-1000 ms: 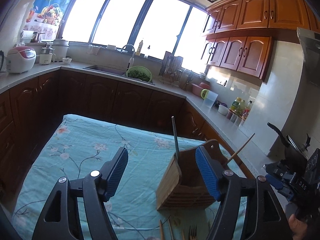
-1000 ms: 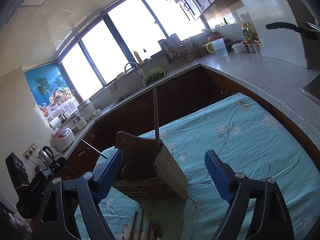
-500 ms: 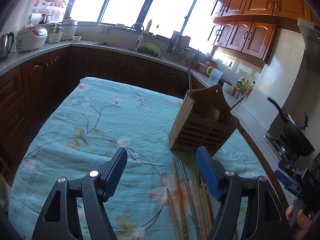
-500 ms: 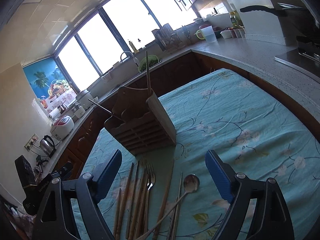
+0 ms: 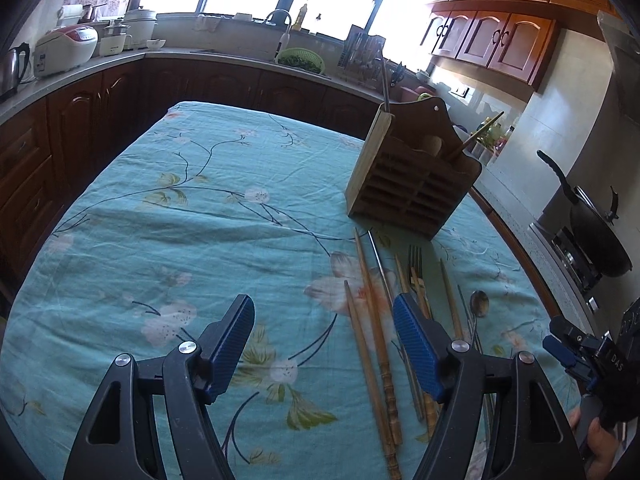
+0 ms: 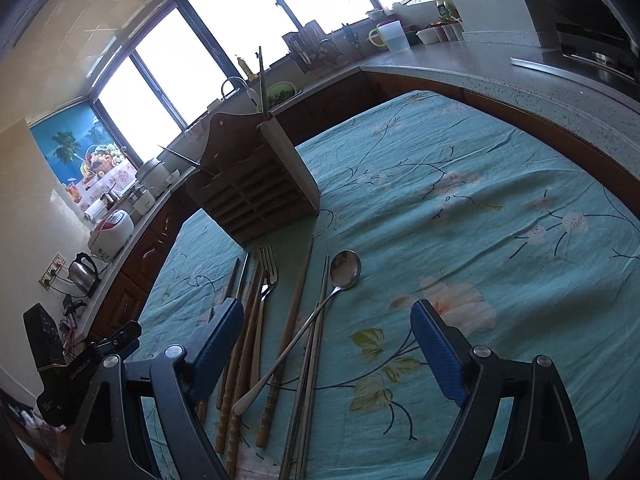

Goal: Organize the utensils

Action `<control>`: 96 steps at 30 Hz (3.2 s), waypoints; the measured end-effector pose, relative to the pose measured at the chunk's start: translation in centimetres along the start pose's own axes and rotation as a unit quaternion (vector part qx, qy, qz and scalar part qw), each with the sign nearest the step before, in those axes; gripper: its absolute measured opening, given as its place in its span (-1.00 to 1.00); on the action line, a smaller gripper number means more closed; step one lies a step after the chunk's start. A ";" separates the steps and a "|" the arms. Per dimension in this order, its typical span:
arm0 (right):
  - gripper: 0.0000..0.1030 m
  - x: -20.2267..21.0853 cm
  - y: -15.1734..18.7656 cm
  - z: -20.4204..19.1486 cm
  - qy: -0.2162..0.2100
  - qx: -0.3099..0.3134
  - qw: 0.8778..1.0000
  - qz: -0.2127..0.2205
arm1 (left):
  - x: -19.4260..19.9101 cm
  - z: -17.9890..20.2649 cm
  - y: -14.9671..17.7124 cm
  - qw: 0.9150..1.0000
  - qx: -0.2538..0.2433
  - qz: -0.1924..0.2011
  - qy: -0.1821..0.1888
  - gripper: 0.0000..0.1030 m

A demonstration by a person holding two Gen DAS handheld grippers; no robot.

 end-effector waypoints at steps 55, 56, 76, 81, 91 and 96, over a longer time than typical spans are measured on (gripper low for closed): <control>-0.74 -11.1 -3.1 -3.0 0.047 0.136 0.986 -0.079 | -19.8 1.5 -5.9 0.974 -0.125 -0.175 -0.077 -0.49; -0.81 -11.1 -3.0 -3.0 0.048 0.139 0.986 -0.078 | -19.9 1.8 -5.8 0.973 -0.134 -0.175 -0.073 -0.67; -0.92 -1.2 -6.6 -5.4 0.016 0.139 0.990 0.037 | -7.0 3.9 -8.6 0.993 -0.064 -0.066 0.072 -0.93; -0.92 0.8 -7.6 -6.6 0.015 0.155 0.985 0.067 | -3.4 4.4 -9.1 0.993 -0.060 -0.036 0.093 -0.93; -0.92 1.9 -7.8 -7.1 0.003 0.153 0.985 0.081 | 1.1 4.3 -9.4 0.992 -0.069 -0.010 0.104 -0.93; -0.92 2.4 -8.2 -7.1 0.004 0.150 0.985 0.089 | 2.2 4.6 -10.1 0.991 -0.078 0.010 0.107 -0.93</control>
Point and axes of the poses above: each gripper's, at about its wrist camera, not at the fingertips, and x roughly against the way its jaws point, z to its right, y to its underside, the point moved 4 cm from there along -x, roughly the way its jaws point, and after that the axes turned 15 degrees about y, right-handed, at the moved point
